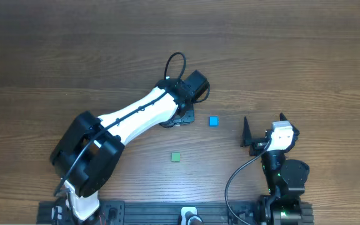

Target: Stack Cubes

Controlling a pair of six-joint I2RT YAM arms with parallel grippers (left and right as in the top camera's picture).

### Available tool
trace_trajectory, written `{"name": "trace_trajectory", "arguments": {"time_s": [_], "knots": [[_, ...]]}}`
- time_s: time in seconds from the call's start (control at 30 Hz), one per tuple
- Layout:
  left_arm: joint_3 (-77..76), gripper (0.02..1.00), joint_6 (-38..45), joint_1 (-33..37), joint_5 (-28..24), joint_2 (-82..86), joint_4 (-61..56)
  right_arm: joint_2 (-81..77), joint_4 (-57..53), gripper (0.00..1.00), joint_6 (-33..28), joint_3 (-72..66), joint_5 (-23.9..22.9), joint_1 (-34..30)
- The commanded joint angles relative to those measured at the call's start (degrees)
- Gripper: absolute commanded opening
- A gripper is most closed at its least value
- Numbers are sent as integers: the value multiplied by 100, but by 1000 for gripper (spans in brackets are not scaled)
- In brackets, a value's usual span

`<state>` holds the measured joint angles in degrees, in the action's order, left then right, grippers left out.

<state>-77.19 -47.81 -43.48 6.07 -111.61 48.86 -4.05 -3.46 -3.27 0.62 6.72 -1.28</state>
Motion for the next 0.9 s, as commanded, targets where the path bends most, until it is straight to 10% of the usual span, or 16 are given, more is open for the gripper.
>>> {"name": "trace_trajectory", "arguments": {"time_s": [0.03, 0.5, 0.9], "knots": [[-94, 371, -44, -13, 92, -70, 2, 39, -22, 991, -24, -33, -35, 42], [-1082, 638, 157, 267, 387, -98, 238, 39, -24, 993, -24, -33, -35, 42], [-2361, 625, 1161, 981, 61, -1565, 125, 39, -22, 993, -24, -33, -35, 42]]}}
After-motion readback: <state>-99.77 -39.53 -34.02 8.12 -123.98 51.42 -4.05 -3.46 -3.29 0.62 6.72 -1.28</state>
